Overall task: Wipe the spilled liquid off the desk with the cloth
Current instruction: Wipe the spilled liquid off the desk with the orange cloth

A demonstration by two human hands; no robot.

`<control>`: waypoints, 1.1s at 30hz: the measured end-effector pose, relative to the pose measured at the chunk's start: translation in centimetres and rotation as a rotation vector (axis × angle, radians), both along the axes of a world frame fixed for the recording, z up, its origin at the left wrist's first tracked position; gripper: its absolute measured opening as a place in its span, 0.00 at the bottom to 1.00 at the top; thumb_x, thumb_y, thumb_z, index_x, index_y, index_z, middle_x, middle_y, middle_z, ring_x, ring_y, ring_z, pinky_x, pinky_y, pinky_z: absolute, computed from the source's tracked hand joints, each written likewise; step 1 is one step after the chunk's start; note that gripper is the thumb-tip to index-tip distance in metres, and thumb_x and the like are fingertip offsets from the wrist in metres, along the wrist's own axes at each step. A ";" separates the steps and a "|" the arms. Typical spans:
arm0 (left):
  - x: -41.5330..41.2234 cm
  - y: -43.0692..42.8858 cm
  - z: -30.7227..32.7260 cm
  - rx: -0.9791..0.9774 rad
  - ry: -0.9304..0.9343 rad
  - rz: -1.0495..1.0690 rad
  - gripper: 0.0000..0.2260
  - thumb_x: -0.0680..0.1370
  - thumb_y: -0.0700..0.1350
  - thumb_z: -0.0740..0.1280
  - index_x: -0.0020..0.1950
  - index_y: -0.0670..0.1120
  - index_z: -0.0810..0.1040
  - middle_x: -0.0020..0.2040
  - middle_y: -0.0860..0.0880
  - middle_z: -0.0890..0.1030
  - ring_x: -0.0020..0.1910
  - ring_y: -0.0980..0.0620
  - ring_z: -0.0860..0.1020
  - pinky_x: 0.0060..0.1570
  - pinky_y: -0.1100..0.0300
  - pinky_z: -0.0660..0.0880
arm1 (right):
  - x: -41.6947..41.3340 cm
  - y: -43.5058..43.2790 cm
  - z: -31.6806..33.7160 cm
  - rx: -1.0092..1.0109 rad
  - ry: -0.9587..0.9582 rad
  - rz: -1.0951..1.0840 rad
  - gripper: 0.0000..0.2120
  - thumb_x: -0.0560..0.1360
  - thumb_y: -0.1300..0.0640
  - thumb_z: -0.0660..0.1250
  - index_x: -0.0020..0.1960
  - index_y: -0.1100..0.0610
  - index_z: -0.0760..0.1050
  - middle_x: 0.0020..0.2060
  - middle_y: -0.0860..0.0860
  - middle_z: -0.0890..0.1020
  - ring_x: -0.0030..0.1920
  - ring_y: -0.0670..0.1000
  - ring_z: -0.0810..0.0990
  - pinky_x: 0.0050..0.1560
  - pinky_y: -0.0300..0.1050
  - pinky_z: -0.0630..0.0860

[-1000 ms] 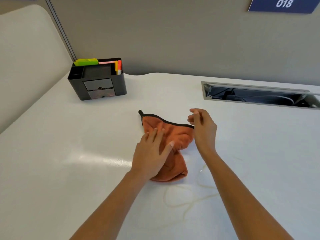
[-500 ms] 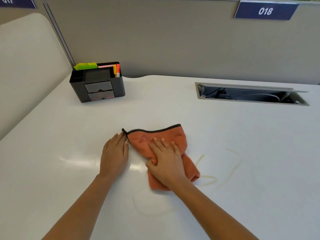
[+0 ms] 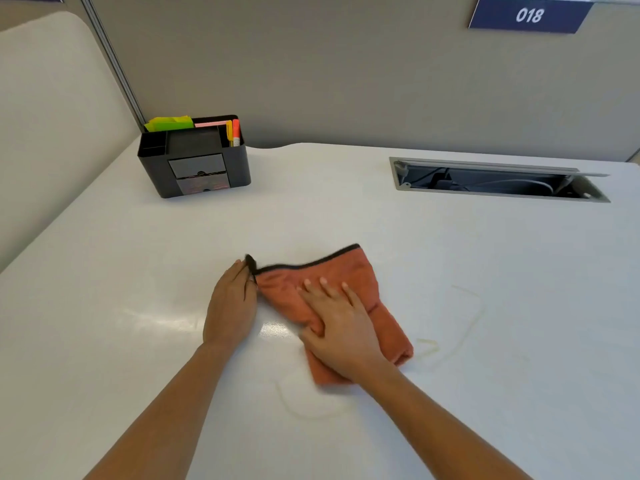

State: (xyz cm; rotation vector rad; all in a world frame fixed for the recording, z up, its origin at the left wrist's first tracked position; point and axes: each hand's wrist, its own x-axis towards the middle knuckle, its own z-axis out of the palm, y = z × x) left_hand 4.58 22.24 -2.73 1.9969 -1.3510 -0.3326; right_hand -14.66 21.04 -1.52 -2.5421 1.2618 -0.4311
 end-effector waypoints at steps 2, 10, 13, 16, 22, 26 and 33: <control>0.1 0.1 -0.1 0.006 0.045 -0.002 0.17 0.81 0.41 0.54 0.69 0.44 0.70 0.72 0.49 0.69 0.73 0.53 0.64 0.72 0.61 0.56 | -2.5 0.5 -0.1 0.001 -0.021 0.005 0.29 0.69 0.47 0.54 0.71 0.45 0.66 0.70 0.42 0.70 0.73 0.44 0.63 0.74 0.44 0.49; 0.1 0.1 1.7 -0.004 0.405 0.050 0.22 0.80 0.57 0.49 0.68 0.49 0.71 0.70 0.50 0.72 0.71 0.52 0.66 0.70 0.61 0.57 | -0.1 -6.8 0.7 0.036 0.011 -0.439 0.27 0.73 0.49 0.57 0.72 0.50 0.64 0.73 0.49 0.66 0.74 0.53 0.60 0.74 0.56 0.51; 0.4 -0.5 3.8 -0.011 0.391 0.090 0.20 0.80 0.59 0.47 0.46 0.56 0.77 0.53 0.48 0.81 0.58 0.47 0.74 0.68 0.54 0.63 | 3.7 -3.6 0.5 0.012 0.049 -0.200 0.29 0.71 0.48 0.58 0.72 0.49 0.62 0.73 0.48 0.65 0.74 0.53 0.60 0.74 0.56 0.50; 0.3 -1.2 5.2 -0.042 0.324 0.054 0.19 0.79 0.61 0.45 0.41 0.59 0.74 0.45 0.55 0.79 0.47 0.58 0.76 0.56 0.56 0.65 | 5.1 2.7 0.2 0.043 0.042 0.077 0.30 0.70 0.47 0.57 0.72 0.48 0.63 0.73 0.47 0.66 0.74 0.54 0.60 0.74 0.56 0.49; -1.4 -1.5 3.7 0.038 0.212 -0.040 0.26 0.79 0.61 0.47 0.68 0.48 0.70 0.70 0.48 0.72 0.70 0.50 0.68 0.62 0.63 0.59 | -1.3 11.1 -0.1 0.087 -0.044 0.372 0.30 0.67 0.46 0.61 0.69 0.41 0.65 0.71 0.39 0.68 0.75 0.45 0.57 0.75 0.54 0.43; -2.9 -1.2 2.6 0.031 0.062 -0.097 0.25 0.80 0.58 0.47 0.66 0.46 0.72 0.67 0.46 0.75 0.67 0.48 0.71 0.64 0.61 0.62 | -5.8 8.6 0.5 0.062 -0.059 0.203 0.28 0.67 0.47 0.61 0.67 0.40 0.69 0.69 0.37 0.69 0.73 0.41 0.61 0.75 0.50 0.51; -5.2 -1.4 1.5 0.038 -0.029 -0.174 0.20 0.81 0.51 0.50 0.68 0.44 0.70 0.71 0.46 0.70 0.73 0.49 0.64 0.73 0.56 0.57 | -9.0 -0.3 1.4 0.045 -0.019 -0.357 0.25 0.72 0.49 0.58 0.69 0.42 0.67 0.70 0.39 0.69 0.74 0.42 0.60 0.76 0.48 0.52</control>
